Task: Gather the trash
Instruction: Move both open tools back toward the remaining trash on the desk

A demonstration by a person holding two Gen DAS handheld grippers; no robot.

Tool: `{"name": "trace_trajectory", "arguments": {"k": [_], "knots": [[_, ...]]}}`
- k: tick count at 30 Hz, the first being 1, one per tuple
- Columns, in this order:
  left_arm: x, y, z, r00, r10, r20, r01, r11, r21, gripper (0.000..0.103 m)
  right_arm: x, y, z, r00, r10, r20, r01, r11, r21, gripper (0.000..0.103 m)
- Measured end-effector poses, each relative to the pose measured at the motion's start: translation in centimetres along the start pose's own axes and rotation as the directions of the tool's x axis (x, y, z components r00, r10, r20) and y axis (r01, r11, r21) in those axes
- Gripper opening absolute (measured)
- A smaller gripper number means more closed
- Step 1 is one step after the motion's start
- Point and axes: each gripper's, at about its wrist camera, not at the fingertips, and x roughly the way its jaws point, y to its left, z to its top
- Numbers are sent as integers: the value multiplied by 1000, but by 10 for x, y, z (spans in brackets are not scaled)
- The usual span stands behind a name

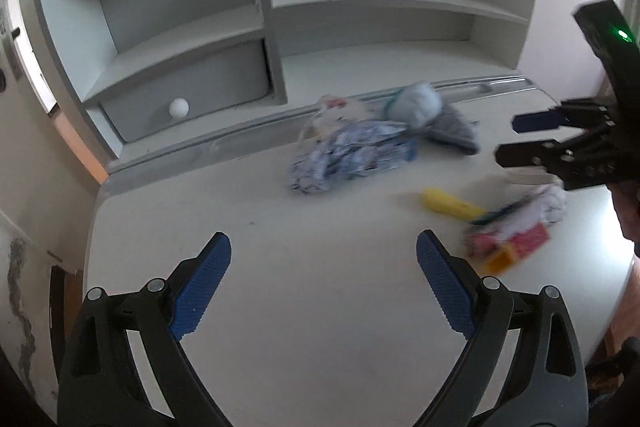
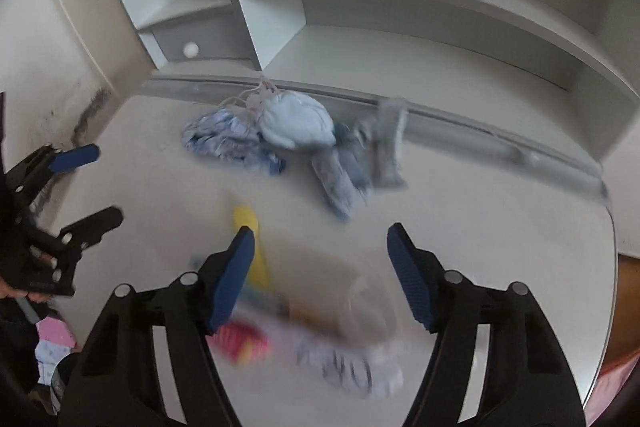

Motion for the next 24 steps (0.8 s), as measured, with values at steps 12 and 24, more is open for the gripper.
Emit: {"name": "trace_trajectory", "arguments": {"k": [12, 24], "knots": [[86, -8, 40, 999, -47, -26, 50, 992, 115, 91, 52, 2, 26, 992, -90, -90, 85, 995, -59, 27], [102, -19, 52, 999, -36, -20, 39, 989, 141, 58, -6, -5, 10, 1000, -26, -12, 26, 999, -24, 17]]}}
